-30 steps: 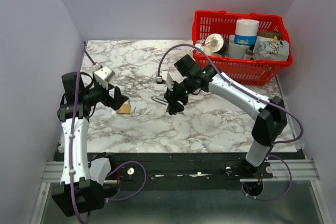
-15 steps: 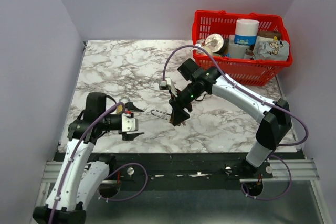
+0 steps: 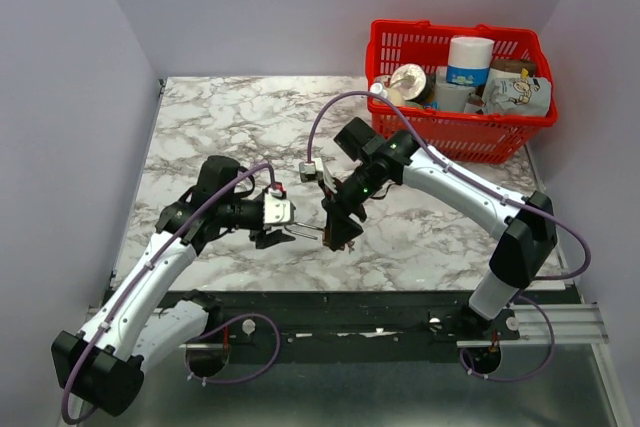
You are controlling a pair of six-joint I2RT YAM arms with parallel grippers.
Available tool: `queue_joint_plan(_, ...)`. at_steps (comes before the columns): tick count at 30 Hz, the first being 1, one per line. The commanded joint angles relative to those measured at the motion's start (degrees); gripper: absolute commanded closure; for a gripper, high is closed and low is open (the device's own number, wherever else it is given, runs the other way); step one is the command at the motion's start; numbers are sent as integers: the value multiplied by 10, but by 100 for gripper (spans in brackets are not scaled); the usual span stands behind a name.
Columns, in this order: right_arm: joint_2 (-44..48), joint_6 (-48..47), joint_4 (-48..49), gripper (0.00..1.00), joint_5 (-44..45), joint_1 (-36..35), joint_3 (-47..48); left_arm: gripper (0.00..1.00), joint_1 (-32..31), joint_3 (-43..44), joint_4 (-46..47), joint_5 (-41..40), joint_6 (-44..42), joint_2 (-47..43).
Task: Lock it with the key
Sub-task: Lock the lock.
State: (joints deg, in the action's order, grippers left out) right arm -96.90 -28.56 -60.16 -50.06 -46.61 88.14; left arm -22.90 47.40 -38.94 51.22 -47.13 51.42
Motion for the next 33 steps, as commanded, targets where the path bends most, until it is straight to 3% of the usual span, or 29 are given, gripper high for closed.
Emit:
queue_joint_plan(1, 24, -3, -12, 99, -51, -9, 29, 30, -43, -12, 38, -37, 19, 8)
queue_joint_plan(8, 24, 6, -19, 99, -57, -16, 40, 54, -74, -16, 46, -60, 23, 18)
queue_joint_plan(12, 23, 9, -20, 99, -54, -17, 43, 81, -90, -13, 51, -60, 31, 19)
queue_joint_plan(14, 23, 10, -19, 99, -48, -18, 43, 88, -93, -13, 51, -59, 35, 18)
queue_joint_plan(15, 23, 12, -16, 99, -45, -17, 43, 100, -94, -11, 49, -55, 36, 16)
queue_joint_plan(17, 21, 21, -16, 99, -43, -17, 47, 100, -94, -11, 50, -45, 50, 12)
queue_joint_plan(21, 28, 22, -28, 1, -38, -6, 49, 100, -94, -11, 40, -36, 74, -11)
queue_joint_plan(26, 63, 11, -23, 0, -36, 43, 22, 100, -94, 1, 40, -29, 112, -37)
queue_joint_plan(33, 96, -21, -2, 0, -26, 46, -13, 100, -94, 45, 55, -6, 205, -15)
